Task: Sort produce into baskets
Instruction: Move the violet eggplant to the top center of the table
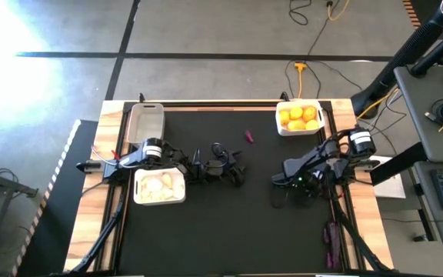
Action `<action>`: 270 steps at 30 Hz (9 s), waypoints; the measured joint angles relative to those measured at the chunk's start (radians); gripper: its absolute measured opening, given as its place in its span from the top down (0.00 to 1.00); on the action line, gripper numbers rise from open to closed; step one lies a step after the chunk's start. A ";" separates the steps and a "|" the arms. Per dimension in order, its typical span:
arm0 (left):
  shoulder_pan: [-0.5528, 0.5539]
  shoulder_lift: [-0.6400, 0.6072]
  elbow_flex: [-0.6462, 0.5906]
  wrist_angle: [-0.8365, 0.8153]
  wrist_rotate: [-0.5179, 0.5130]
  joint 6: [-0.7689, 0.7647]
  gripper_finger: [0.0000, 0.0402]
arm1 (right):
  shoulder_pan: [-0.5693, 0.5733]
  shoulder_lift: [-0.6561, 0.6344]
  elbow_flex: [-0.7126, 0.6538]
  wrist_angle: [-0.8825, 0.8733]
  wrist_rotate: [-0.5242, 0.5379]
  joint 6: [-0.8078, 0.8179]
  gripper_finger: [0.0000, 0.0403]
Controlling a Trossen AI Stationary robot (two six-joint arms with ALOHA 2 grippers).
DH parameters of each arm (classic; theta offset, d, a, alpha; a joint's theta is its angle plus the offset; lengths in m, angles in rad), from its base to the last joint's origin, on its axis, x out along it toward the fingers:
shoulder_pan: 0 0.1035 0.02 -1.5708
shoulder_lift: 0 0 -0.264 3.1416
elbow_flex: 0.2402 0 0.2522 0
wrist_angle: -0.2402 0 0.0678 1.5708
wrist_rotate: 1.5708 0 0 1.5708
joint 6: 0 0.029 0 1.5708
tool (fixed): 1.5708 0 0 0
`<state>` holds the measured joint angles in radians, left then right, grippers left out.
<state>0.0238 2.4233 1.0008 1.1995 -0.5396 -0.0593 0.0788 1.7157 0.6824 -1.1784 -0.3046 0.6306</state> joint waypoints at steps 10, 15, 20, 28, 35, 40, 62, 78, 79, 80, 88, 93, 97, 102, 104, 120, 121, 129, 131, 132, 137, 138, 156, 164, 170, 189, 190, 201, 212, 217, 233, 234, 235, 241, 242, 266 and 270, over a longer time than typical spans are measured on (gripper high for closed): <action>0.000 0.000 0.000 0.002 0.000 0.003 0.31 | -0.003 -0.001 0.370 -0.048 0.184 -0.033 0.83; -0.006 0.000 0.000 0.013 -0.002 0.037 0.31 | -0.058 -0.002 0.580 -0.046 0.452 -0.136 0.84; -0.006 0.000 0.000 0.014 -0.002 0.055 0.31 | -0.171 -0.004 0.716 0.038 0.626 -0.252 0.84; -0.006 0.000 0.000 0.015 -0.002 0.062 0.31 | -0.403 0.029 0.685 0.393 0.480 -0.369 0.83; -0.007 -0.001 -0.002 0.013 -0.002 0.094 0.31 | -0.479 0.128 0.682 0.433 0.357 -0.416 0.75; -0.005 -0.001 -0.002 0.013 -0.002 0.096 0.31 | -0.478 0.173 0.685 0.451 0.367 -0.420 0.66; -0.003 0.000 0.000 0.022 -0.001 0.078 0.31 | 0.094 -0.111 0.611 0.058 0.231 0.211 0.51; -0.002 0.000 0.000 0.022 -0.001 0.037 0.31 | 0.564 0.049 0.566 0.005 -0.421 0.849 0.51; -0.002 0.000 0.000 0.022 -0.001 0.026 0.31 | 0.578 0.064 0.559 0.004 -0.455 0.852 0.51; -0.002 0.001 -0.001 0.022 0.002 0.016 0.31 | 0.589 0.080 0.551 0.004 -0.492 0.852 0.51; -0.003 0.001 -0.002 0.020 0.018 0.004 0.31 | 0.634 0.178 0.511 0.005 -0.667 0.758 0.50; -0.003 0.006 -0.002 0.023 0.022 0.002 0.31 | 0.637 0.191 0.435 0.006 -0.694 0.676 0.41; -0.003 0.011 -0.002 0.028 0.023 0.001 0.31 | 0.637 0.180 0.343 0.006 -0.694 0.625 0.29; -0.004 0.011 -0.002 0.043 0.024 0.002 0.31 | 0.637 0.167 0.263 0.017 -0.712 0.582 0.18; -0.004 0.011 -0.002 0.043 0.024 0.002 0.31 | 0.634 0.166 0.239 0.053 -0.721 0.557 0.15; -0.004 0.011 -0.002 0.042 0.025 -0.002 0.31 | 0.603 0.165 0.241 0.128 -0.570 0.547 0.24; -0.004 0.011 -0.002 0.043 0.025 -0.002 0.31 | 0.600 0.165 0.241 0.126 -0.566 0.547 0.25; -0.004 0.011 -0.002 0.043 0.025 -0.002 0.31 | 0.576 0.165 0.263 0.113 -0.542 0.517 0.29; -0.004 0.011 -0.002 0.043 0.026 -0.002 0.31 | 0.565 0.165 0.273 0.113 -0.540 0.511 0.31; -0.005 0.011 -0.002 0.043 0.026 -0.002 0.31 | 0.560 0.164 0.278 0.113 -0.540 0.505 0.31; -0.005 0.011 -0.002 0.043 0.026 -0.002 0.31 | 0.527 0.164 0.299 0.092 -0.518 0.485 0.33; -0.005 0.011 -0.002 0.043 0.026 -0.002 0.31 | 0.520 0.162 0.301 0.091 -0.514 0.482 0.33; -0.008 0.011 -0.002 0.049 0.027 0.003 0.31 | 0.228 0.149 0.324 0.073 -0.206 0.230 0.19; -0.008 0.011 -0.002 0.049 0.026 0.009 0.31 | 0.153 0.148 0.330 0.077 -0.172 0.135 0.23; -0.008 0.011 -0.002 0.050 0.026 0.010 0.31 | 0.172 0.147 0.329 0.044 -0.222 0.156 0.28; -0.008 0.011 -0.002 0.050 0.026 0.014 0.31 | 0.324 0.145 0.617 -0.069 -0.222 0.272 0.10; -0.008 0.011 -0.002 0.050 0.027 0.014 0.31 | 0.349 0.145 0.627 -0.090 -0.223 0.284 0.10; -0.008 0.011 -0.002 0.049 0.026 0.006 0.31 | 0.537 0.150 0.563 -0.120 -0.271 0.442 0.10; -0.008 0.011 -0.002 0.049 0.027 0.005 0.31 | 0.536 0.151 0.436 0.100 -0.269 0.408 0.21; -0.008 0.011 -0.002 0.049 0.027 0.005 0.31 | 0.530 0.151 0.408 0.112 -0.264 0.417 0.34; -0.024 0.001 -0.007 0.066 0.022 0.013 0.31 | 0.247 0.138 0.589 -0.205 0.215 0.121 0.62; -0.027 -0.006 -0.012 0.063 0.015 0.015 0.31 | 0.210 0.138 0.615 -0.229 0.292 0.091 0.62; -0.031 -0.019 -0.019 0.056 0.010 0.017 0.31 | 0.171 0.138 0.640 -0.240 0.360 0.057 0.61; -0.048 -0.162 -0.163 0.031 -0.015 0.070 0.31 | -0.054 0.138 0.763 -0.143 0.599 -0.169 0.60; -0.049 -0.197 -0.198 0.040 -0.036 0.072 0.31 | -0.088 0.138 0.775 -0.105 0.618 -0.201 0.60; -0.101 -0.386 -0.375 0.151 -0.033 0.067 0.31 | -0.322 0.211 0.774 0.531 0.490 -0.411 0.45; -0.108 -0.391 -0.375 0.151 -0.054 0.080 0.31 | -0.340 0.218 0.773 0.538 0.495 -0.406 0.39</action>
<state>-0.0841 2.0326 0.6256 1.3509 -0.5938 0.0206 -0.2614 1.9335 1.4557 -0.6406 0.1903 0.2243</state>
